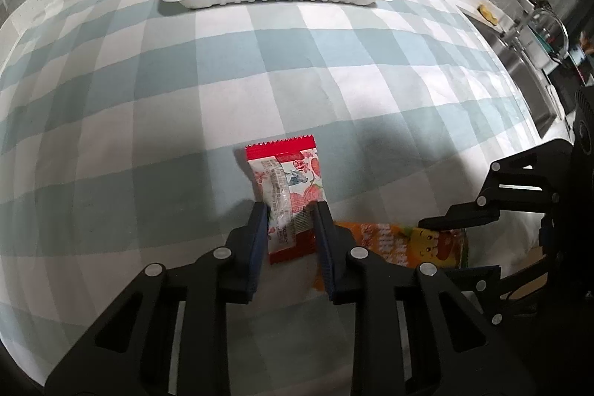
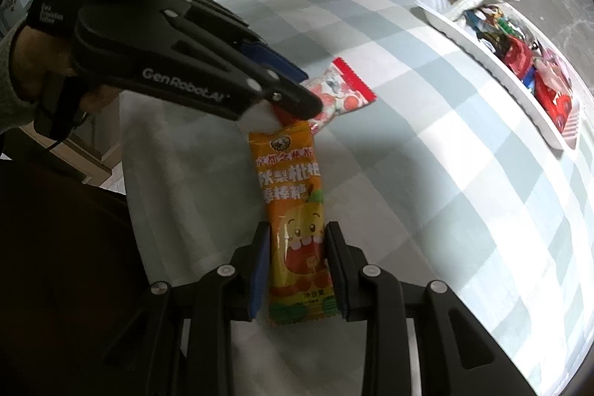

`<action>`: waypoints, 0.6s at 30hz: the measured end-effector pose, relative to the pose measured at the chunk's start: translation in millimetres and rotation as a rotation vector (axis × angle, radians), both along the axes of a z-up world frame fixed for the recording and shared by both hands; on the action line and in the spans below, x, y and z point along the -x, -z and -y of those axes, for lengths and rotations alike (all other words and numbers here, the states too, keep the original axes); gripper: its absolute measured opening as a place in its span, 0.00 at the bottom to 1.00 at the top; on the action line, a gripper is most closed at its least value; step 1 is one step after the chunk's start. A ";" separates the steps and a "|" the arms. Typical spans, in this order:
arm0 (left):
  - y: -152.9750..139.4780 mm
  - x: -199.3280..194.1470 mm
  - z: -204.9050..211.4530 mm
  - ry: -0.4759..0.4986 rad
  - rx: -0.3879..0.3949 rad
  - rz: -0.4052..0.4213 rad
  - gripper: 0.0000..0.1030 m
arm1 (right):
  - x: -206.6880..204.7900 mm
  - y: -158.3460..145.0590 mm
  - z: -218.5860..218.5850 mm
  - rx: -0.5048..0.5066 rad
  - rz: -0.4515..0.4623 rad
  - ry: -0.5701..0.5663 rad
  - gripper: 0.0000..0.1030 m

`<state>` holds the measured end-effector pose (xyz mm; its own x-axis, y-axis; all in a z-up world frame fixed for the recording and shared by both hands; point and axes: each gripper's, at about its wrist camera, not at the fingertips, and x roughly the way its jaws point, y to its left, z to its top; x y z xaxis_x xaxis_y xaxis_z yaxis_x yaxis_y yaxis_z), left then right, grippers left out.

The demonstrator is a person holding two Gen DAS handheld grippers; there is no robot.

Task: Organize snacks
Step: 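Grasp the red-white strawberry packet with left gripper while right grasps orange candy-stick packet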

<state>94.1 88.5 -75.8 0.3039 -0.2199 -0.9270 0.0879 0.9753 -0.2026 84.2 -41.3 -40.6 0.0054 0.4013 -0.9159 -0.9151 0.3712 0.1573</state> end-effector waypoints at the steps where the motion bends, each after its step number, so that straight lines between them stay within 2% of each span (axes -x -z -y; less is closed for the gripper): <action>1: 1.5 -1.3 -0.1 -0.003 0.010 -0.012 0.23 | -1.2 0.6 0.5 0.001 -0.004 0.003 0.31; 4: 3.6 -4.9 -0.7 -0.033 0.025 -0.027 0.24 | -3.1 1.9 -0.9 0.001 -0.005 0.004 0.31; 10: 3.8 -11.5 10.9 -0.027 -0.014 -0.025 0.27 | 2.5 2.9 -5.7 0.008 0.010 -0.011 0.32; 15: 3.6 -16.5 13.0 -0.054 -0.010 -0.031 0.29 | 4.7 3.0 -6.0 0.007 0.014 -0.016 0.34; 16: 3.5 -17.7 13.7 -0.060 -0.009 -0.030 0.31 | 4.5 3.0 -5.8 0.006 0.014 -0.016 0.34; 18: 3.7 -19.6 14.4 -0.074 0.014 -0.031 0.50 | 4.9 3.0 -5.9 0.006 0.016 -0.017 0.34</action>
<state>113.7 74.1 -79.5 0.2912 -0.2114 -0.9330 0.0097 0.9759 -0.2181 79.2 -35.4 -43.6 0.0128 0.3959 -0.9182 -0.9238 0.3562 0.1407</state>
